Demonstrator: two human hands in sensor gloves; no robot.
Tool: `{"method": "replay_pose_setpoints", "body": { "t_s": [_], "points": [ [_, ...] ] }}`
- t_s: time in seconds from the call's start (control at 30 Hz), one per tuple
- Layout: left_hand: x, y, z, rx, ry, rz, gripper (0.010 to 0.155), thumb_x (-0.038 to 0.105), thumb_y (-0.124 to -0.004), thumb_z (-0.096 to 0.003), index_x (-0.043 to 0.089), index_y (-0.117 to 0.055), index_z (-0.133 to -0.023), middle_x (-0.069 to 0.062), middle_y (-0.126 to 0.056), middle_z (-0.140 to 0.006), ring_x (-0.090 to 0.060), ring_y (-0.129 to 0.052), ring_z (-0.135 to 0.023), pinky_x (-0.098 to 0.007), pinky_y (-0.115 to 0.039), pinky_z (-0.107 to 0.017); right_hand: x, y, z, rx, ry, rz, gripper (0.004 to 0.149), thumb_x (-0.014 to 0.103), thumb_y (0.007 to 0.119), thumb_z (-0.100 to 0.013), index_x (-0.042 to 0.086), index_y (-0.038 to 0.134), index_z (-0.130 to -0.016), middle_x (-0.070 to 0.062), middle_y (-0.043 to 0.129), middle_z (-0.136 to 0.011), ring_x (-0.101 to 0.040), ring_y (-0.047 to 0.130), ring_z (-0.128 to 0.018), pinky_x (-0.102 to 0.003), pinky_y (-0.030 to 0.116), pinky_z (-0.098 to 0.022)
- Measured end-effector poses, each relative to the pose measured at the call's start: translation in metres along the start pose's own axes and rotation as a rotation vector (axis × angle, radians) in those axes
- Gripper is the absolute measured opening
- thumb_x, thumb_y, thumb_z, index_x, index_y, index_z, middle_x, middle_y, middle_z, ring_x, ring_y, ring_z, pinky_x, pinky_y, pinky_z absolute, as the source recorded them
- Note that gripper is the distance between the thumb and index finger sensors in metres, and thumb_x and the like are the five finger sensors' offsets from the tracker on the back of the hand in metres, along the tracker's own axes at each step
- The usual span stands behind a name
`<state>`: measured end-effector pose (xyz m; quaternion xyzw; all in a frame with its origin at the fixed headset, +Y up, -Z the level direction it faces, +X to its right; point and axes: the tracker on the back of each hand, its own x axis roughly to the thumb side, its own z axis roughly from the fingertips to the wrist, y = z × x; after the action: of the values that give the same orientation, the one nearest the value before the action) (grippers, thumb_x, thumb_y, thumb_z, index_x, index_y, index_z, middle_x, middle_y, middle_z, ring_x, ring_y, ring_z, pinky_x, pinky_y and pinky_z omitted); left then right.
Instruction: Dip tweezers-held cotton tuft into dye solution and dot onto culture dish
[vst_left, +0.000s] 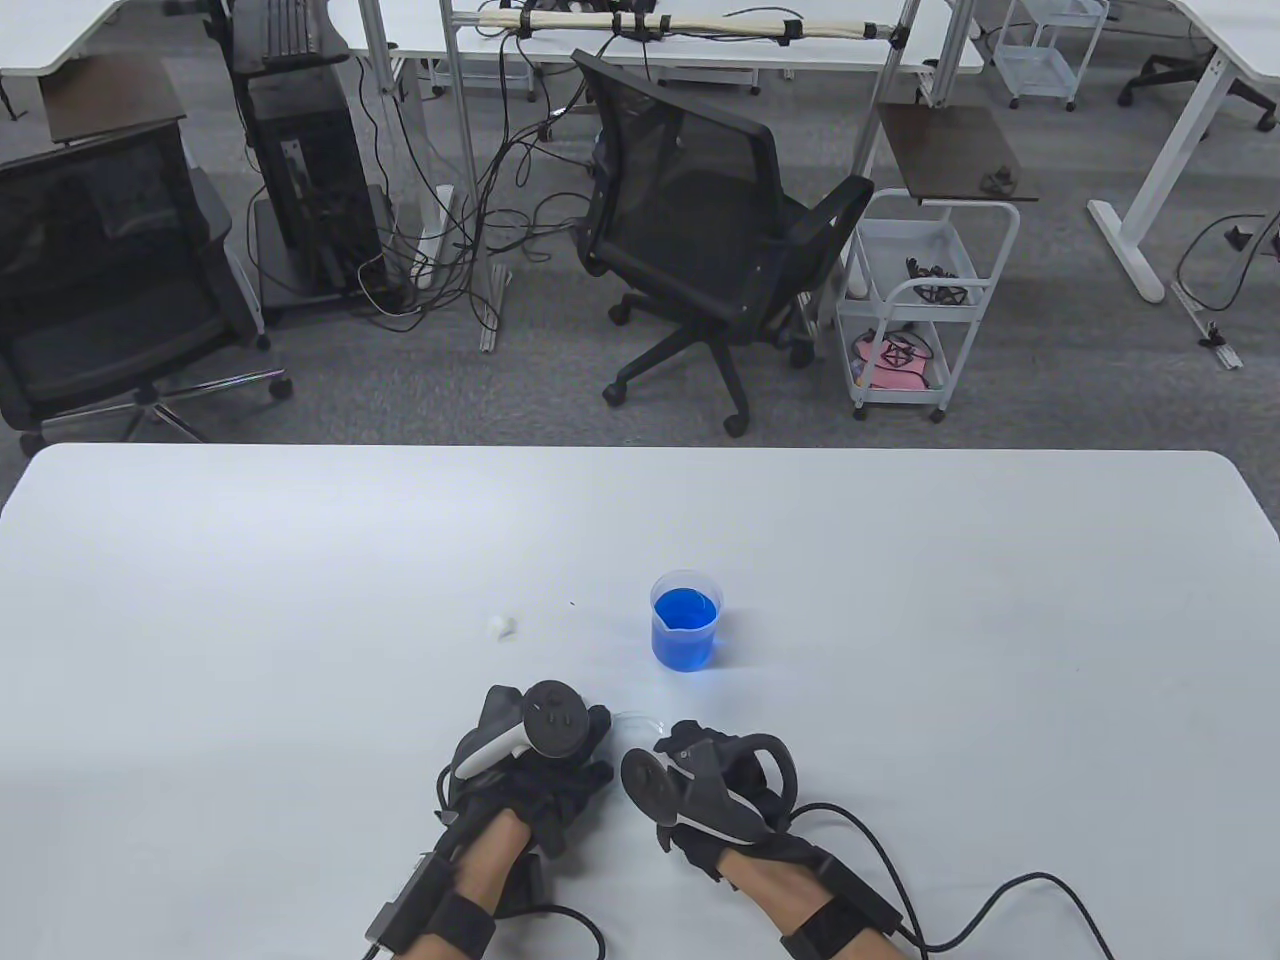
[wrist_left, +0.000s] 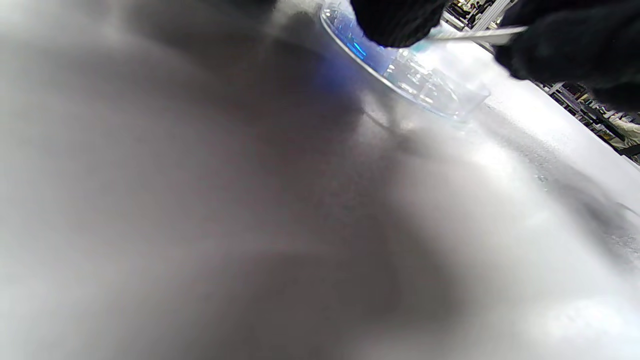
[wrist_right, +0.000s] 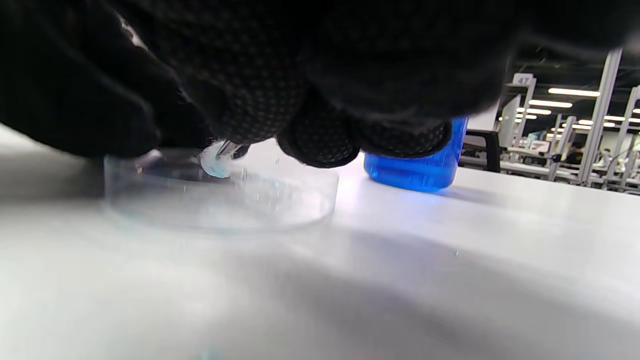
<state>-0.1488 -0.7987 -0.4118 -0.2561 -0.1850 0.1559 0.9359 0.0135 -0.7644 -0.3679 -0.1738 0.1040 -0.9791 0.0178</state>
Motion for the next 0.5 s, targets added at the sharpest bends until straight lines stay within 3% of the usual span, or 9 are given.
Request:
{"method": "replay_pose_setpoints", "body": {
  "t_s": [0.2, 0.5],
  "points": [
    [0.001, 0.000, 0.000, -0.002, -0.001, 0.002, 0.067, 0.039, -0.063, -0.0634, 0.018, -0.027, -0.116, -0.022, -0.015, -0.123, -0.053, -0.012, -0.106, -0.077, -0.017, -0.066, 0.000, 0.005, -0.002, 0.012, -0.002, 0.012, 0.041, 0.029, 0.093, -0.026, -0.001, 0.109, -0.049, -0.024, 0.104, -0.052, -0.016, 0.098, -0.015, -0.031, 0.089, -0.004],
    [0.001, -0.001, 0.000, -0.002, -0.003, 0.001, 0.067, 0.039, -0.063, -0.0633, 0.017, -0.027, -0.116, -0.023, -0.015, -0.123, -0.053, -0.012, -0.106, -0.077, -0.017, -0.066, -0.014, -0.009, -0.008, -0.062, 0.057, -0.024, 0.040, 0.029, 0.093, -0.026, -0.001, 0.109, -0.048, -0.024, 0.104, -0.052, -0.016, 0.098, -0.015, -0.031, 0.089, -0.004]
  ]
}}
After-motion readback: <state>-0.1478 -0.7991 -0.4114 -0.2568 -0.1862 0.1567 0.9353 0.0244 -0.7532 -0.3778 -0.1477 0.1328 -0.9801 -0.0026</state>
